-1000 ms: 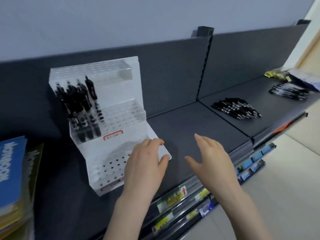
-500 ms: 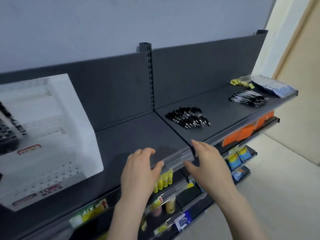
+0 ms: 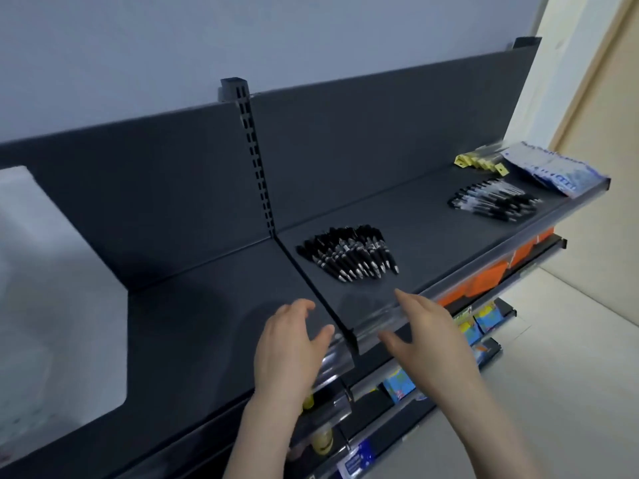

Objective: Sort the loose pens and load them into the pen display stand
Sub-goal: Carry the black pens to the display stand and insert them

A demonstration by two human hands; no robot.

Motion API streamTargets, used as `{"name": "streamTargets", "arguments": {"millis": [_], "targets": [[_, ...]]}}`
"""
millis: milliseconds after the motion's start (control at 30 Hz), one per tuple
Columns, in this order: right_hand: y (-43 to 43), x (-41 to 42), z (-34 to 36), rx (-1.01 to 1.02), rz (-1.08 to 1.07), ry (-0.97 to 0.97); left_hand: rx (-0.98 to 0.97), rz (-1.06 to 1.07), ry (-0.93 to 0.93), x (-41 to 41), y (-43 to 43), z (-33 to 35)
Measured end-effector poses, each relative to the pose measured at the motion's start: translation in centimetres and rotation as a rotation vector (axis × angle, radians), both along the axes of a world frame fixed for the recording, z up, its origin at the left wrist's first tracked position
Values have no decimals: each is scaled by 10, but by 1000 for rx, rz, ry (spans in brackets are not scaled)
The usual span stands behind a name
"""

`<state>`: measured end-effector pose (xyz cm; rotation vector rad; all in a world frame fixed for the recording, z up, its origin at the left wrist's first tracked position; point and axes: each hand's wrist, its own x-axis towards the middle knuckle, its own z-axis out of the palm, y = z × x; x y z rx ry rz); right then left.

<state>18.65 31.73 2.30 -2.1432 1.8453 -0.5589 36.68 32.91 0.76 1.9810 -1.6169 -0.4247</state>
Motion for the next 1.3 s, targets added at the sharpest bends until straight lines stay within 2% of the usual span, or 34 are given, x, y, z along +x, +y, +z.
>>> {"name": "streamTargets", "arguments": {"millis": [267,600,733,900,1100,1300], "targets": [[-94,0,7,-26,-15,-14,46,87,82,7,-101,-13],[-176,-8,-12,167,-106,-32,136,198,75,-8,-166,-23],[-204,-9,-22,218,-74,11,212,269,3,-22,-182,-22],[-234,-3,-31,214,-27,76,255,357,59,-32,-203,-18],[-257,-4,-36,338,52,-35,348,349,90,-27,-210,-16],[-261,-5,-39,299,105,-32,363,322,65,-23,-211,-18]]}}
